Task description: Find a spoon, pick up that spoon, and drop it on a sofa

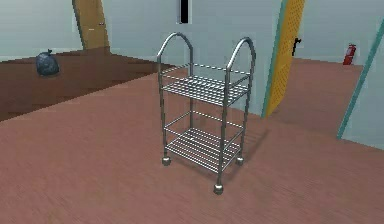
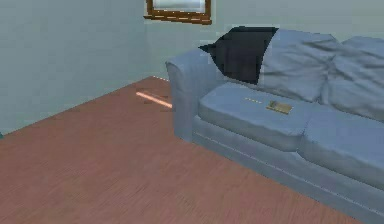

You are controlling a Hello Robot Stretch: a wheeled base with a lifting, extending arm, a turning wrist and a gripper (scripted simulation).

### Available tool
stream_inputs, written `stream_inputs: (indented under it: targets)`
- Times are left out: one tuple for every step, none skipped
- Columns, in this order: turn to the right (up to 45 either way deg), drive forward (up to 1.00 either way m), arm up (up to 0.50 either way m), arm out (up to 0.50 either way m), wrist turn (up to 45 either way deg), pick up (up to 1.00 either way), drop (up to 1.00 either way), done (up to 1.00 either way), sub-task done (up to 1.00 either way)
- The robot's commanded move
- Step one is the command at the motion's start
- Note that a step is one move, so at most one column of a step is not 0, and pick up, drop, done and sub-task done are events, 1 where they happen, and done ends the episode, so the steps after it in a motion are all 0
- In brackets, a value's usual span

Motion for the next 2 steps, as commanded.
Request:
stream_inputs:
  targets:
    - [-3.0, 0.0, 0.0, 0.0, 0.0, 0.0, 0.0, 0.0, 0.0]
    - [45.0, 0.0, 0.0, 0.0, 0.0, 0.0, 0.0, 0.0, 0.0]
